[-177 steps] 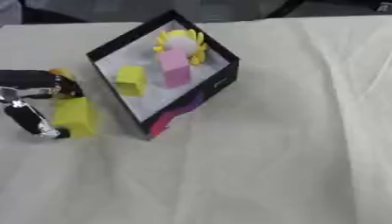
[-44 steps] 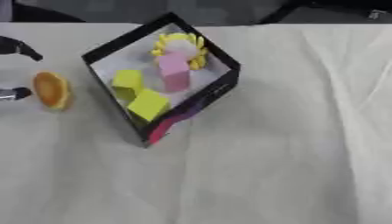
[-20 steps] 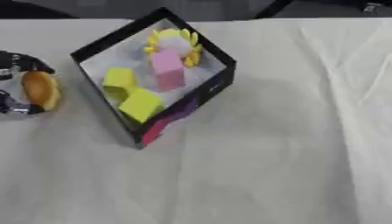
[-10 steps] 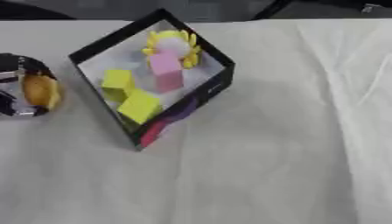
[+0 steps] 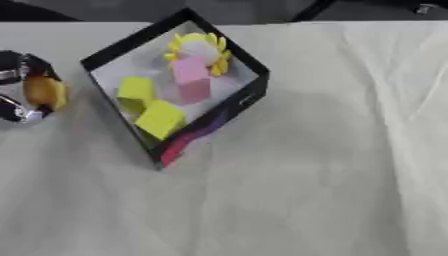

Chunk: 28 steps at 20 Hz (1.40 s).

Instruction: Pick up objects on the table and place them in the box.

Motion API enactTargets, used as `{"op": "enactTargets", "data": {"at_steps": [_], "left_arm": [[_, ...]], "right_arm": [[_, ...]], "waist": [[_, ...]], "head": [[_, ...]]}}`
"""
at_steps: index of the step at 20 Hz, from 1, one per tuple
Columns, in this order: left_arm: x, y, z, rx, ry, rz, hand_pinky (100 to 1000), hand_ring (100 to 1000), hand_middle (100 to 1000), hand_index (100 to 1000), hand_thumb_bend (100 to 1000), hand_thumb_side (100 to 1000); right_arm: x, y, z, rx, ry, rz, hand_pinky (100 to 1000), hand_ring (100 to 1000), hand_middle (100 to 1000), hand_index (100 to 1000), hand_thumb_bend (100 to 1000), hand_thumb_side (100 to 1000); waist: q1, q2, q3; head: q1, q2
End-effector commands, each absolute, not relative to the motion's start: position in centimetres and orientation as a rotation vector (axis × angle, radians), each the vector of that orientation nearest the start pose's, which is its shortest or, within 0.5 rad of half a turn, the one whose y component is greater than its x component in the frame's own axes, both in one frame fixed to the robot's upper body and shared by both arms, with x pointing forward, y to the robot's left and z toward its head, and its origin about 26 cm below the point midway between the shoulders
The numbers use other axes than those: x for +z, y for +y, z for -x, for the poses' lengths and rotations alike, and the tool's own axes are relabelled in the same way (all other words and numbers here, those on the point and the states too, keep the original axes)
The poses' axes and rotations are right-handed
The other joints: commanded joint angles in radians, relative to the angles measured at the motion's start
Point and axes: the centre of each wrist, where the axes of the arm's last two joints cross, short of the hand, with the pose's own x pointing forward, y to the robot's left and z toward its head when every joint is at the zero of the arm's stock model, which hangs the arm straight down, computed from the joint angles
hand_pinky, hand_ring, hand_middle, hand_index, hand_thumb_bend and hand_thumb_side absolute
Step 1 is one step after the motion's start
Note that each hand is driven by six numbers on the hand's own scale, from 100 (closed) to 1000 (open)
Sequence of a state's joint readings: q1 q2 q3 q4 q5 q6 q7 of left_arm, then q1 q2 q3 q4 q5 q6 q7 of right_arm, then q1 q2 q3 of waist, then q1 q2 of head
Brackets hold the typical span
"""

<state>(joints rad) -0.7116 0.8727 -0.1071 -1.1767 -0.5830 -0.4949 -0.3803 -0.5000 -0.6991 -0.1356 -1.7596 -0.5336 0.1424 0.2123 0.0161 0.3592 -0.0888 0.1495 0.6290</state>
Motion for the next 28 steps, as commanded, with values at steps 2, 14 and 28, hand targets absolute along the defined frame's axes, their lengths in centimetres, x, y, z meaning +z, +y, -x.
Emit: {"op": "enactTargets", "data": {"at_steps": [2, 14, 28], "left_arm": [[28.2, 42.6, -39.1, -1.599, -1.61, -1.027, 748, 721, 557, 625, 100, 211], [34.5, 34.8, -38.1, -1.632, -1.991, -0.824, 743, 699, 565, 625, 100, 266], [33.3, 29.7, -43.8, -1.76, -1.942, -0.731, 762, 722, 598, 638, 100, 231]], "right_arm": [[29.2, -36.1, -32.9, 0.473, -2.114, -0.052, 980, 734, 643, 824, 100, 532], [29.4, -36.0, -32.9, 0.483, -2.117, -0.065, 980, 734, 642, 824, 100, 529], [30.4, -34.6, -33.3, 0.52, -2.14, -0.129, 980, 733, 641, 824, 100, 529]], "waist": [[-0.012, -0.036, 0.008], [-0.007, -0.053, 0.012], [0.006, -0.042, -0.056]], "head": [[-0.007, 0.009], [-0.024, 0.016], [0.021, -0.014]]}}
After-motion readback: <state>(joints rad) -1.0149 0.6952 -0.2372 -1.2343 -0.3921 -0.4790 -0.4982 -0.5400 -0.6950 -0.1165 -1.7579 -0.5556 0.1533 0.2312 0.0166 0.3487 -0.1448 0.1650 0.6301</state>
